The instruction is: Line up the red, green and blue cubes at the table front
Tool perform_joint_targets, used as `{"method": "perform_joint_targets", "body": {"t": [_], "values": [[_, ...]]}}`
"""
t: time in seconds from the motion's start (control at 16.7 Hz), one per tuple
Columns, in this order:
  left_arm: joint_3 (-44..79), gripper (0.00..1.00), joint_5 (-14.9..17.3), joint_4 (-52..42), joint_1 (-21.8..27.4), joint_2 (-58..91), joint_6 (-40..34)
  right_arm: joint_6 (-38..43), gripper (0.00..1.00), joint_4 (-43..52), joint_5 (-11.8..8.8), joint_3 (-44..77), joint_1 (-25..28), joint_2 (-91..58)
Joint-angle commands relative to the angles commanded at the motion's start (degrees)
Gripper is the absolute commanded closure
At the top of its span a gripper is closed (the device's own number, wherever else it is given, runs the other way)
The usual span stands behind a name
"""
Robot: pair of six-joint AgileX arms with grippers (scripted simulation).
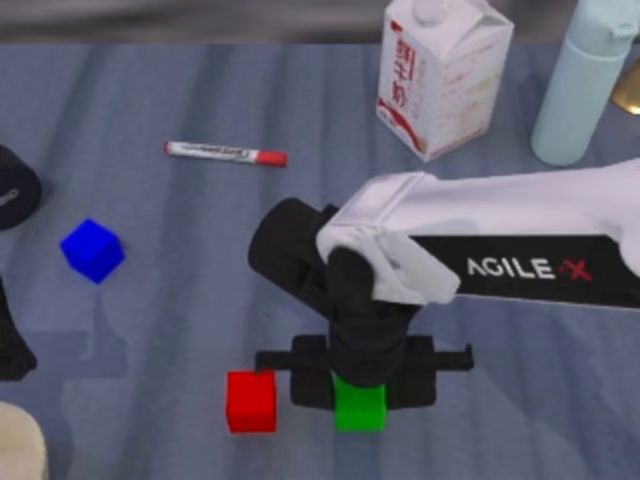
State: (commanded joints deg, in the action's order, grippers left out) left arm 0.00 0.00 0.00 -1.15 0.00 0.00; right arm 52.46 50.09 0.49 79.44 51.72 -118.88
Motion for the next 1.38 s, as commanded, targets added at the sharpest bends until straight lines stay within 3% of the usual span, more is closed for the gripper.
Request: {"method": "perform_joint_targets", "body": {"t": [0.54, 1.14, 1.38], "values": [[0.00, 0.00, 0.00, 0.00, 0.00, 0.00, 0.00, 0.00, 0.02, 0.00, 0.00, 0.00, 0.00, 0.00], [0.00, 0.00, 0.00, 0.00, 0.00, 0.00, 0.00, -0.01, 0.00, 0.20, 0.01, 0.21, -0.04, 0.08], [0.00, 0.00, 0.00, 0.00, 0.00, 0.00, 0.00, 0.13, 0.00, 6.95, 0.03, 4.66, 0.25, 2.16]]}}
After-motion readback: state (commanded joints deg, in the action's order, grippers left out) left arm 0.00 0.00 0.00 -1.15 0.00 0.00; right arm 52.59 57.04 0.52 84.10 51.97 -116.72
